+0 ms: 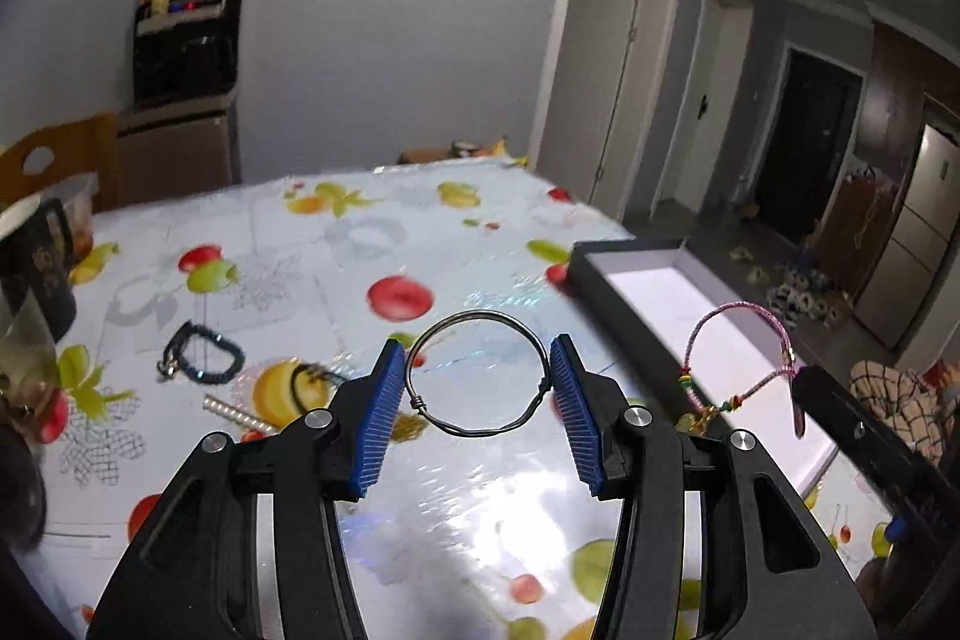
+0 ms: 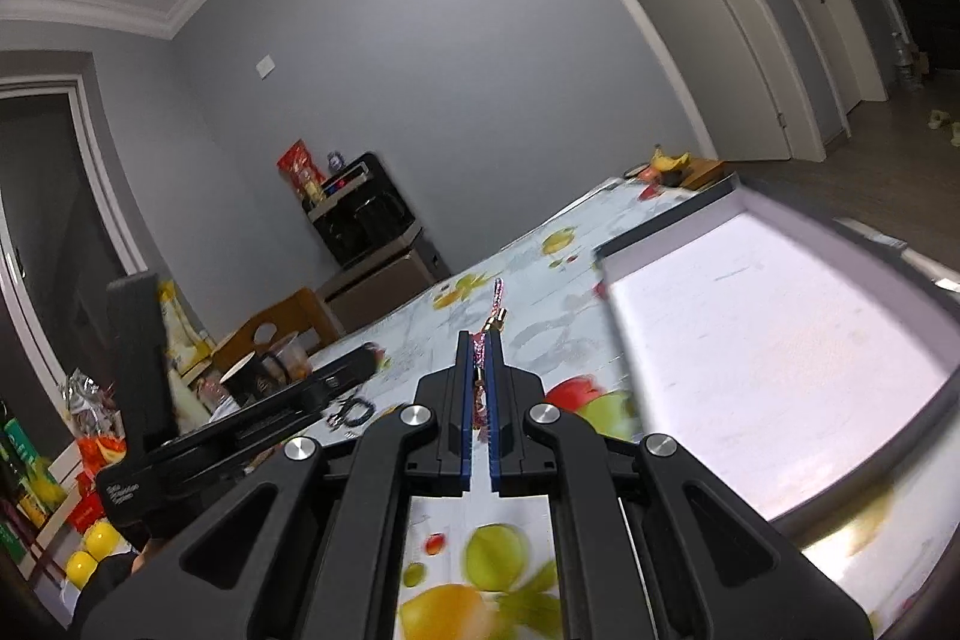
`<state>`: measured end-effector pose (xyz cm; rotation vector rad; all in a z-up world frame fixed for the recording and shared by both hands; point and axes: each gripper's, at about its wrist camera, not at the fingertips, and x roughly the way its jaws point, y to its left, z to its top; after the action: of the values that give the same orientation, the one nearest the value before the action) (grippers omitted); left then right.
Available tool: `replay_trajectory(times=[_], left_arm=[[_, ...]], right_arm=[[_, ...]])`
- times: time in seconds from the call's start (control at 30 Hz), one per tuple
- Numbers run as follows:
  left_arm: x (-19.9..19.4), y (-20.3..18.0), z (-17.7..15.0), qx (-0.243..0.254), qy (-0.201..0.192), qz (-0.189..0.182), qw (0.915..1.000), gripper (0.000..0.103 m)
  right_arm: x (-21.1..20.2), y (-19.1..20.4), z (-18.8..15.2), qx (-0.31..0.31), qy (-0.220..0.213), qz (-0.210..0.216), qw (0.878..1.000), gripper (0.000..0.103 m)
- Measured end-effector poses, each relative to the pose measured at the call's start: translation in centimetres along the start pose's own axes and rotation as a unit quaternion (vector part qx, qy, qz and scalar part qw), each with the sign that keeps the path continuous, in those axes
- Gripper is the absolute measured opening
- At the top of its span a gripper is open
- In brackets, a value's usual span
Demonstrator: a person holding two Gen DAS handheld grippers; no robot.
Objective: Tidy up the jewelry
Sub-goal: 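Release the silver ring into the white box with the left tool while the right releases the bracelet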
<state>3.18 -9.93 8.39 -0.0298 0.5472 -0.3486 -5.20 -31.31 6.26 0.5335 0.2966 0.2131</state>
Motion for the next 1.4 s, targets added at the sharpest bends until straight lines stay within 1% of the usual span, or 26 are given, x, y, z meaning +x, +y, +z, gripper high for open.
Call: replay_trajectory(times=[0.07,0.23,0.33,0.43,0.53,0.6,0.67,0.77,0.9,1.03,1.2,1.4], left_arm=[[-0.5,-1.1,0.0,0.002,-0.013,-0.006,0.9999,0.052],[-1.3,-4.5,-0.3,0.009,-0.035,-0.031,0.9989,0.052],[-1.1,-6.8,-0.8,0.008,-0.04,-0.045,0.9981,0.052],[-0.6,-9.4,-1.3,0.021,-0.037,-0.056,0.9975,0.052],[0.2,-11.3,-1.7,0.028,-0.029,-0.061,0.9974,0.052],[0.6,-12.2,-2.0,0.024,-0.026,-0.063,0.9974,0.052],[1.3,-13.1,-2.4,0.022,-0.015,-0.07,0.9972,0.052],[2.0,-15.1,-3.0,0.041,-0.006,-0.062,0.9972,0.052],[3.3,-16.5,-3.7,0.058,0.024,-0.052,0.9967,0.052],[4.2,-17.1,-4.1,0.075,0.044,-0.044,0.9952,0.052],[5.1,-17.0,-4.4,0.079,0.067,-0.037,0.994,0.052],[5.8,-17.3,-4.5,0.089,0.083,-0.03,0.9921,0.052]], right_arm=[[-1.0,-1.4,0.9,-0.01,-0.012,-0.021,1.0,0.004],[-2.6,-4.5,2.2,-0.026,-0.021,-0.062,0.998,0.004],[-3.2,-5.9,2.8,-0.042,-0.016,-0.082,0.996,0.004],[-3.7,-6.9,3.1,-0.063,-0.005,-0.095,0.993,0.004],[-3.6,-7.1,3.5,-0.094,0.01,-0.107,0.99,0.004],[-3.1,-7.0,3.5,-0.12,0.021,-0.12,0.985,0.004],[-2.5,-7.0,3.6,-0.145,0.039,-0.129,0.98,0.004],[-1.8,-7.4,3.5,-0.167,0.065,-0.147,0.973,0.004],[-1.0,-8.5,3.3,-0.164,0.1,-0.156,0.969,0.004],[-0.5,-9.3,3.1,-0.157,0.134,-0.163,0.965,0.004],[-0.4,-9.9,2.8,-0.146,0.157,-0.175,0.961,0.004],[0.0,-10.2,2.7,-0.139,0.175,-0.189,0.956,0.004]])
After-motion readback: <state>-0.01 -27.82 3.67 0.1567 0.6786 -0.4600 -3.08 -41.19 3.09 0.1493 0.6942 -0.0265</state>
